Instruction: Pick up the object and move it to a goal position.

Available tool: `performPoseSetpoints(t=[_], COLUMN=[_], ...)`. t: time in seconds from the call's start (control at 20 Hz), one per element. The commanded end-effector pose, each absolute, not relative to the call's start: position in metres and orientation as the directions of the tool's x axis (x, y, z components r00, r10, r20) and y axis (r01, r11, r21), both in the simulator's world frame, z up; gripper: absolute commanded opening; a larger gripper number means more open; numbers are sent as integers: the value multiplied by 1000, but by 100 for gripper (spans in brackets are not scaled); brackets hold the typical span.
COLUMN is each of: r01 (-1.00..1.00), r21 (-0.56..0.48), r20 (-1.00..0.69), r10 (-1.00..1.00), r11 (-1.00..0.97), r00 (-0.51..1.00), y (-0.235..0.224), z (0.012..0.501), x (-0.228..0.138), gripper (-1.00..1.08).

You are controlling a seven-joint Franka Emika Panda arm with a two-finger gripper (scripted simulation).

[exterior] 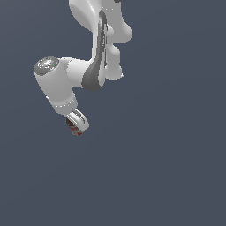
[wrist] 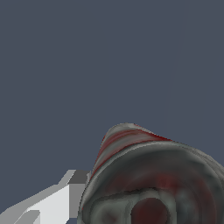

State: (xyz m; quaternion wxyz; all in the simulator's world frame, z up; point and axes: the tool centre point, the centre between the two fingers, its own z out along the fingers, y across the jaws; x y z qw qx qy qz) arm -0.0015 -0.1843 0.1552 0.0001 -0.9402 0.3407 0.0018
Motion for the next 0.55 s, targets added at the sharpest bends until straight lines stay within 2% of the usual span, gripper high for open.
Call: performPoseSetpoints(t=[0.0,0.25,0.5], r01=[-640,-640,-639], r21=[0,0,0], r20=[0,0,0], r10=[-640,-640,-639], r11=[-769,-769,-769], r00=[769,769,769], y=[-203,-224,-225], z=[171,185,185], x=[-3,-5,-4], gripper=[-100,-100,-100])
